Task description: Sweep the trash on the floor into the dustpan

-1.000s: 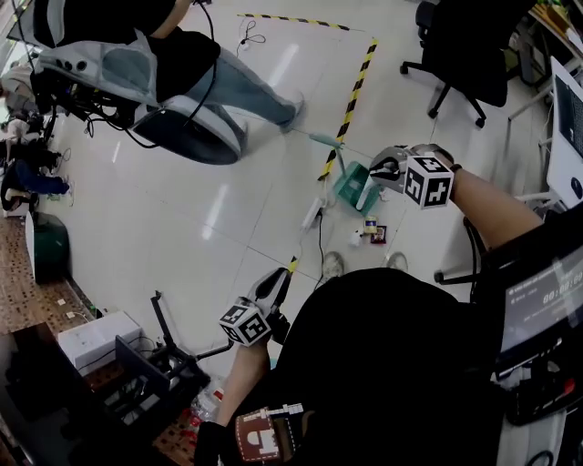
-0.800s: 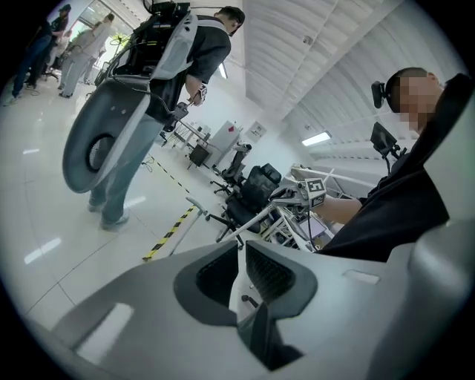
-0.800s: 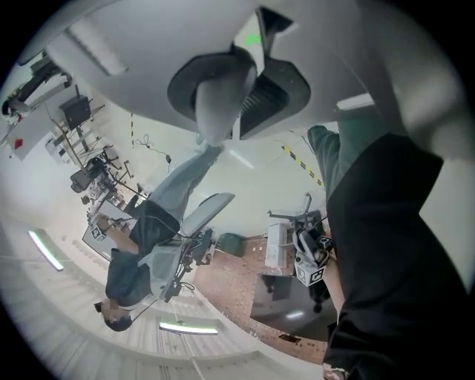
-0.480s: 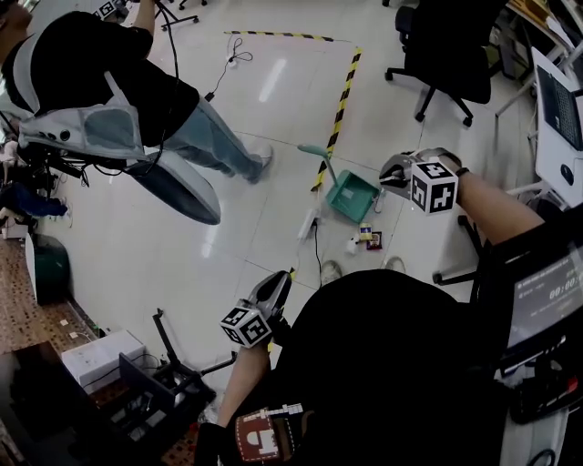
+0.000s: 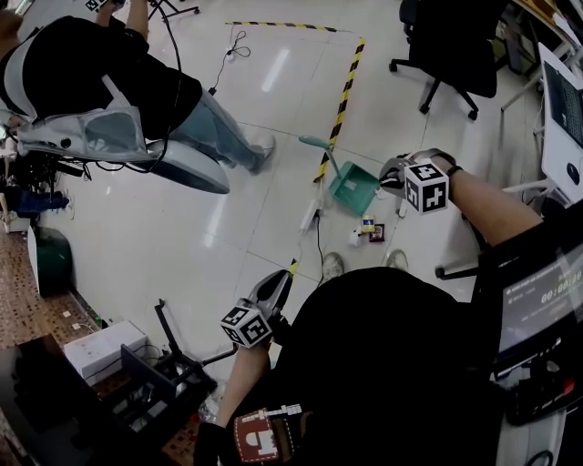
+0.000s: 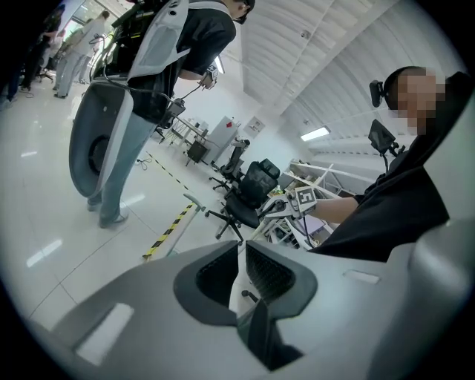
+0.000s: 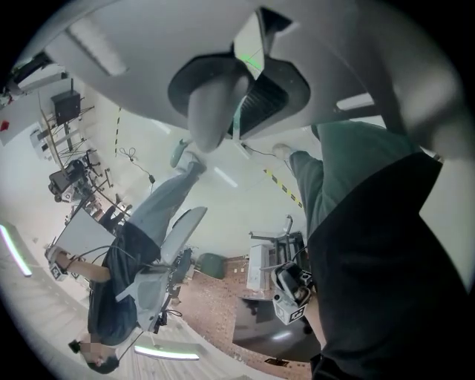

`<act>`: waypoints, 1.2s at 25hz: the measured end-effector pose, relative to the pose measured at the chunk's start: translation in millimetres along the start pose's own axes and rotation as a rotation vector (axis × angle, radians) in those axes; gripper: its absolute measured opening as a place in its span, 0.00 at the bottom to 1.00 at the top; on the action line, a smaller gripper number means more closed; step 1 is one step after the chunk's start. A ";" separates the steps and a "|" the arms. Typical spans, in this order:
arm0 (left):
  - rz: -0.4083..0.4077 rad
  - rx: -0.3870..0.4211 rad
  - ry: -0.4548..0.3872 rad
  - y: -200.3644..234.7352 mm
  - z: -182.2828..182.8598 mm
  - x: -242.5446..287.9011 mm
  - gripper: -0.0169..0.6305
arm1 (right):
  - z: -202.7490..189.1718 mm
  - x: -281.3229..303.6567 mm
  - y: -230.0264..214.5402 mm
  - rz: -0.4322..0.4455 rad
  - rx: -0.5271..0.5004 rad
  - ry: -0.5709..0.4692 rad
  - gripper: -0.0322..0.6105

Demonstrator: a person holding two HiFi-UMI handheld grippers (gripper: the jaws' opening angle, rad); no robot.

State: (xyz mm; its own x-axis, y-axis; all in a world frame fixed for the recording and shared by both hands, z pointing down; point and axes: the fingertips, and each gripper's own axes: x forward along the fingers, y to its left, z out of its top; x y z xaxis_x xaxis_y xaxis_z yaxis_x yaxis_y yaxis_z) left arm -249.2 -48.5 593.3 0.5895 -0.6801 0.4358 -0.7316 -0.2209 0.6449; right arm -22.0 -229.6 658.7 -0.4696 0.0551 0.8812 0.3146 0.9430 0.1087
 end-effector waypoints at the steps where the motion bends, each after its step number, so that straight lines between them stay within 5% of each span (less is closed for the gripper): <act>1: 0.009 -0.003 -0.001 0.9 -0.7 -1.9 0.08 | 4.4 4.1 -5.2 -0.006 -0.006 -0.014 0.09; 16: 0.056 -0.037 -0.030 8.5 -3.8 -30.4 0.08 | 70.0 24.2 -11.5 -0.044 -0.217 -0.070 0.09; 22: 0.036 -0.031 -0.025 10.3 -0.3 -21.2 0.08 | 72.0 1.0 -36.1 -0.175 -0.186 -0.096 0.09; 30: 0.018 -0.023 -0.023 12.2 2.9 -14.0 0.08 | 61.5 -24.3 -39.2 -0.225 -0.135 -0.110 0.09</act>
State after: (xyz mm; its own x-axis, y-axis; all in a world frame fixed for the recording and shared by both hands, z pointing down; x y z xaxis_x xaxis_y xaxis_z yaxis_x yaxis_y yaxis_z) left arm -267.3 -43.7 593.2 0.5678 -0.7001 0.4329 -0.7340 -0.1926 0.6513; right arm -73.6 -247.8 604.7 -0.6243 -0.1085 0.7736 0.2960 0.8836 0.3629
